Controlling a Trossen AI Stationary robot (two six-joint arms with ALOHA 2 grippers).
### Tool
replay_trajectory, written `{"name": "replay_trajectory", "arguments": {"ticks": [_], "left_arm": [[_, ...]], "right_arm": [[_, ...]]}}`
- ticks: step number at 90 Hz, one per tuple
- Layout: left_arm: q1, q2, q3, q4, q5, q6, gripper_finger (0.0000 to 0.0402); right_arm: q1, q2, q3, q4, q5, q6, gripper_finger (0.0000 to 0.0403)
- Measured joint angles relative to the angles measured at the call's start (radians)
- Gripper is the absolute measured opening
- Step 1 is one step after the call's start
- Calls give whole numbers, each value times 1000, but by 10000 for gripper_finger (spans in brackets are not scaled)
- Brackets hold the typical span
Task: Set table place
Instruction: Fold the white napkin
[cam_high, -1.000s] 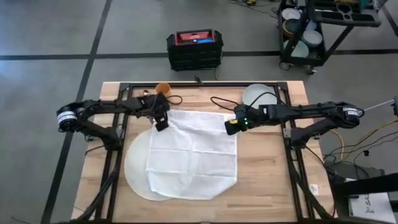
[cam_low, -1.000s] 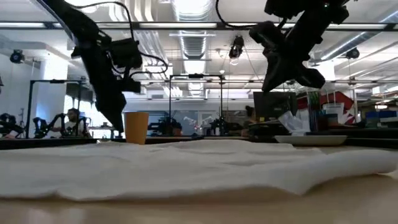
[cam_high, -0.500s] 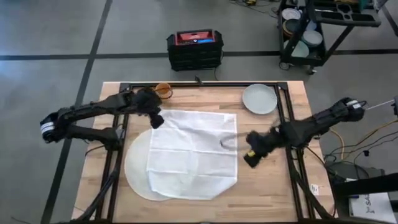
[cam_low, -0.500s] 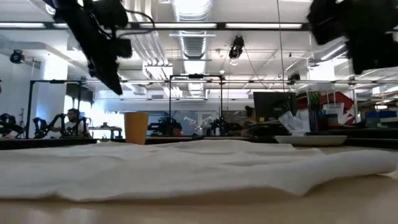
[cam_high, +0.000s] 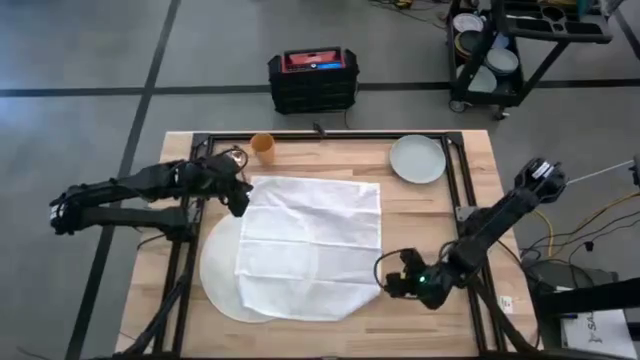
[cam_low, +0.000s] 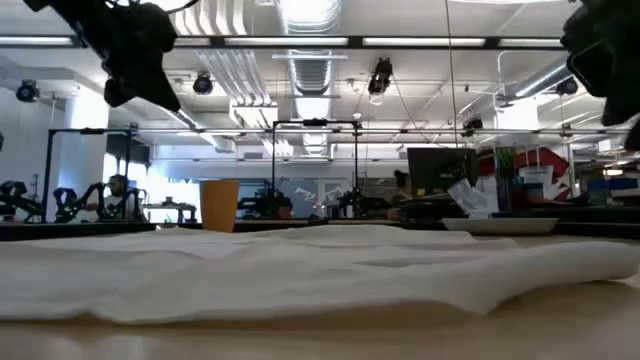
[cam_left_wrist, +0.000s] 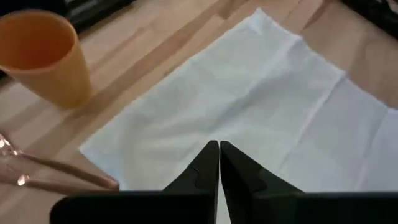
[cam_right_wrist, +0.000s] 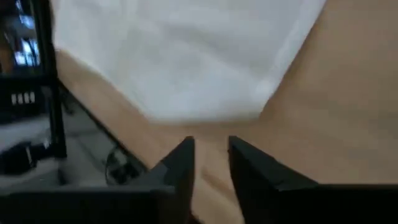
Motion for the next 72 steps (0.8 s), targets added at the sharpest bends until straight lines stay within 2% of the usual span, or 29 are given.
{"name": "replay_trajectory", "arguments": {"ticks": [14, 28, 46, 72], "left_arm": [[-22, 15, -1, -28, 22, -11, 0], [-25, 30, -2, -29, 24, -10, 0], [-26, 37, -1, -32, 24, -10, 0], [-30, 36, -1, -34, 25, -18, 0]], "right_arm": [[13, 92, 29, 59, -8, 38, 168], [14, 166, 42, 50, -1, 81, 201], [14, 232, 43, 35, 37, 156, 213], [-5, 218, 42, -101, 110, 164, 210]]}}
